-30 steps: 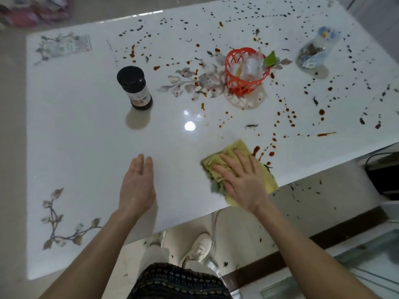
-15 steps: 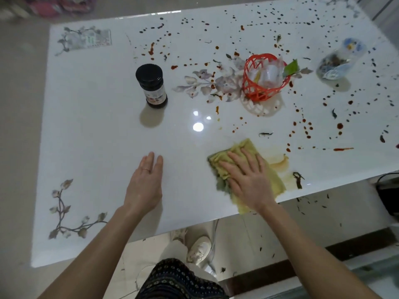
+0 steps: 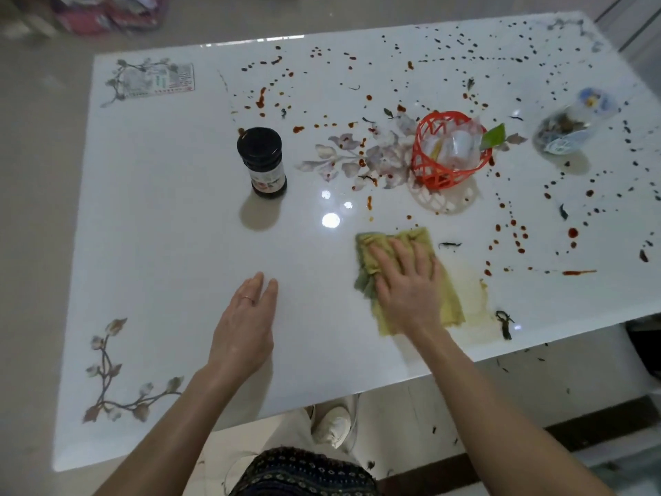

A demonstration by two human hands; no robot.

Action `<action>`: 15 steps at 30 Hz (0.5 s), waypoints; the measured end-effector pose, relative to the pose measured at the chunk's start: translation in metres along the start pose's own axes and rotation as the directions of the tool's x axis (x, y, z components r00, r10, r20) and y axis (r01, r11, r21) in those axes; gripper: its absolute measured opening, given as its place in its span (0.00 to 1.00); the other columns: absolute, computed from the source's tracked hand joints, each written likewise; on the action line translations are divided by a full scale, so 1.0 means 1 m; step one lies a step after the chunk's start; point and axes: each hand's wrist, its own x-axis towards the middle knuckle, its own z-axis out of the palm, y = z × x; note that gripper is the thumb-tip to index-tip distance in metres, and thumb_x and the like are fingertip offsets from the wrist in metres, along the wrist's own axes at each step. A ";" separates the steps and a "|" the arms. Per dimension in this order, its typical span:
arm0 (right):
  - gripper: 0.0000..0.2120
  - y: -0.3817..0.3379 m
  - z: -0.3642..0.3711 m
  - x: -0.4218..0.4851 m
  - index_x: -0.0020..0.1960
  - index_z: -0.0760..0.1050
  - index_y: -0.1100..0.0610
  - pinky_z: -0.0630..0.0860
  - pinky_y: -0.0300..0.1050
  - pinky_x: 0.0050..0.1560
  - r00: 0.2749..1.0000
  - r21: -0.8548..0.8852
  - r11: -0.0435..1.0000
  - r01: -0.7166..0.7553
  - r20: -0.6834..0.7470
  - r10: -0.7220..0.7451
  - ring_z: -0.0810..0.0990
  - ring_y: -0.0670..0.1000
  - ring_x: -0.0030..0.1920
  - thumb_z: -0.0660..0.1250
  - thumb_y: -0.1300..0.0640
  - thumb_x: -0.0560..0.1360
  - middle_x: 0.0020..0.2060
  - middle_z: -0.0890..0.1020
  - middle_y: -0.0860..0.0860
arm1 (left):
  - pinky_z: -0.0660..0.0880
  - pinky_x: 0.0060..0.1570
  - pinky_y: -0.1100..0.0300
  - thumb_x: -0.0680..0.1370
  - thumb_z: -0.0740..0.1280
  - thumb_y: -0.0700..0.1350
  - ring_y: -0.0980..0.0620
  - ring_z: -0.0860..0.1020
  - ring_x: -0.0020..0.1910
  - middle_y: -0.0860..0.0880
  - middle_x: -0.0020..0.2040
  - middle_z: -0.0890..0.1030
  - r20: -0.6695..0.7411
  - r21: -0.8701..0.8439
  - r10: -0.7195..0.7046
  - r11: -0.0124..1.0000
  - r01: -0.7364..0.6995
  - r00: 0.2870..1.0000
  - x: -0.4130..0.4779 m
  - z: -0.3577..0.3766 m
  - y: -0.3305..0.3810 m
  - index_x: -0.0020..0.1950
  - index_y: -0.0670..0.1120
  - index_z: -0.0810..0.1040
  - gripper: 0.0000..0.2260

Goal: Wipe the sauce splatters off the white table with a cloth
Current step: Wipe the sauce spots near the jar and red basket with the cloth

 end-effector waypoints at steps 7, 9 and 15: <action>0.25 -0.073 -0.003 -0.011 0.71 0.72 0.44 0.62 0.70 0.66 0.996 0.037 0.995 -0.088 0.013 0.088 0.65 0.64 0.69 0.56 0.44 0.75 0.69 0.73 0.53 | 0.73 0.58 0.50 0.74 0.64 0.35 0.40 0.70 0.63 0.40 0.65 0.73 -0.072 -0.010 -0.035 0.999 0.034 0.997 0.011 -0.003 -0.002 0.65 0.44 0.72 0.20; 0.24 -0.087 -0.001 -0.001 0.71 0.72 0.43 0.65 0.66 0.63 0.997 0.048 0.997 0.067 0.037 -0.069 0.68 0.63 0.67 0.57 0.44 0.76 0.69 0.74 0.51 | 0.76 0.50 0.50 0.72 0.65 0.34 0.39 0.73 0.55 0.41 0.60 0.75 -0.095 -0.001 -0.033 0.999 0.033 0.995 0.017 -0.007 -0.001 0.60 0.44 0.74 0.17; 0.26 -0.041 -0.004 0.065 0.74 0.68 0.42 0.64 0.62 0.62 0.963 -0.059 0.969 -0.238 0.112 0.243 0.64 0.59 0.66 0.52 0.41 0.76 0.69 0.71 0.51 | 0.76 0.44 0.52 0.73 0.64 0.34 0.41 0.72 0.53 0.42 0.58 0.74 -0.135 -0.025 -0.040 0.999 0.037 0.990 0.037 -0.017 -0.009 0.56 0.43 0.74 0.13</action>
